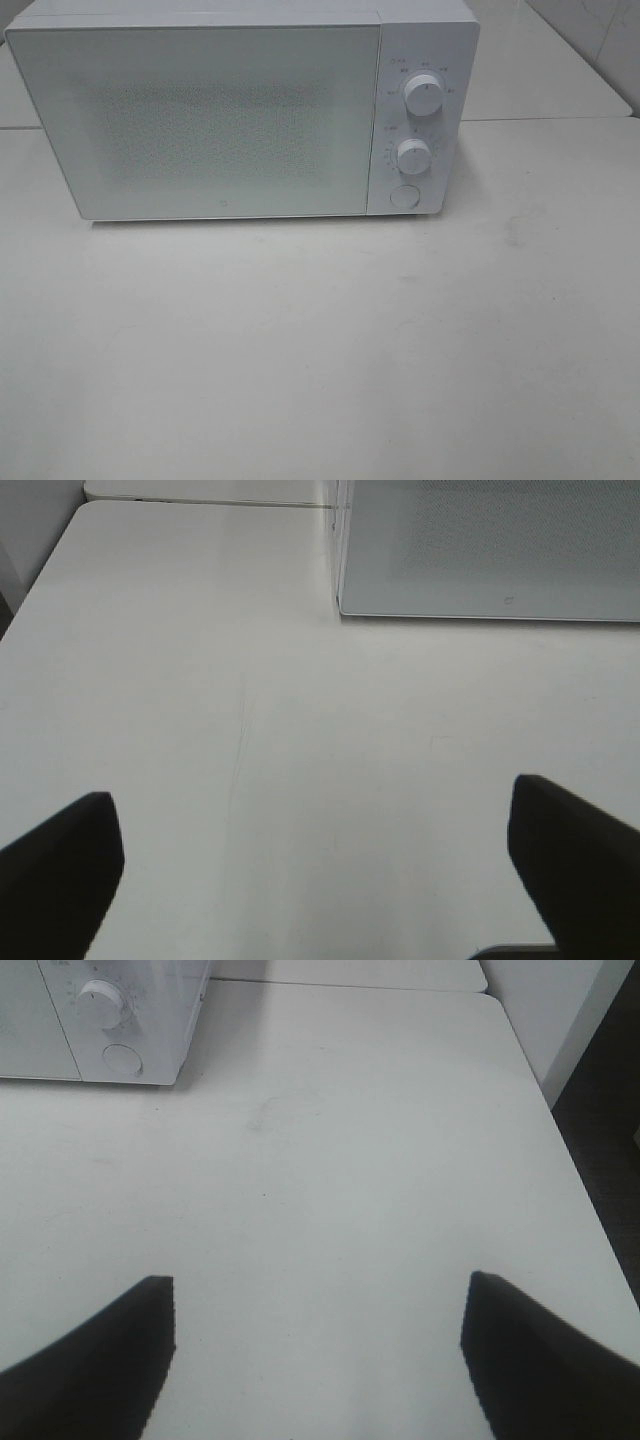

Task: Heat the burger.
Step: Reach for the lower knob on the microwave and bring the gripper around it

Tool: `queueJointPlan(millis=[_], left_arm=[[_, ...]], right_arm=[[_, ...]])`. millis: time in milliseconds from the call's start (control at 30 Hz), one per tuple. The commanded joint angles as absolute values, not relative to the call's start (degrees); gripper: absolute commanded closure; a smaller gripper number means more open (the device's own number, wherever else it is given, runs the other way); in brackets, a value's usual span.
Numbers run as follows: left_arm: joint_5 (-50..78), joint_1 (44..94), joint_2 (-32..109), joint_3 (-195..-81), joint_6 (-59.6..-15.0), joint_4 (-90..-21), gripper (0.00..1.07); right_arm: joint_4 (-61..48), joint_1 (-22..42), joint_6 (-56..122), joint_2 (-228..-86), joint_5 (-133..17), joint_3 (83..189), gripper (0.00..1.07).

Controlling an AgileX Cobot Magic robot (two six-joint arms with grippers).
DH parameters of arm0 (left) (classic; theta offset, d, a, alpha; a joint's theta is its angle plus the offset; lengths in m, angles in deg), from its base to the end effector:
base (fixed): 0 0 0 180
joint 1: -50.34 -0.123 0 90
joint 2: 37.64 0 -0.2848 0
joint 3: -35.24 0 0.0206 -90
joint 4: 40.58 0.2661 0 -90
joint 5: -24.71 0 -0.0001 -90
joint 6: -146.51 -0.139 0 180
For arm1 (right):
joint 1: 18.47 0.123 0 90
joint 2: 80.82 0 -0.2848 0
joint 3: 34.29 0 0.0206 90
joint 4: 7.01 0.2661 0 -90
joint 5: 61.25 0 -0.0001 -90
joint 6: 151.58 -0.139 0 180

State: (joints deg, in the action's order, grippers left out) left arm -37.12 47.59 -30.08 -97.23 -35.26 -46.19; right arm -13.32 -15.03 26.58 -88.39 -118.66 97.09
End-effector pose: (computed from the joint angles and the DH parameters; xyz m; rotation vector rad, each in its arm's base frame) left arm 0.0482 -0.0097 0.2671 -0.0105 2.0374 -0.0675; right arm 0.0549 -0.0096 0.2706 -0.0262 1.9786 -0.0706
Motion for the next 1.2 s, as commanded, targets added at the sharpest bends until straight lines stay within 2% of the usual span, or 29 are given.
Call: queueJointPlan(millis=[33,1200], left_arm=[[-36.54,47.59,-31.62,-97.12,-35.15,-46.71,0.06],[-36.6,47.59,-31.05,-97.12,-35.15,-46.6,0.06]], right_arm=[[-13.55,-15.38,26.12,-86.84,-118.26,96.92,0.32],[-13.43,-15.38,26.12,-86.84,-118.26,96.92,0.32]])
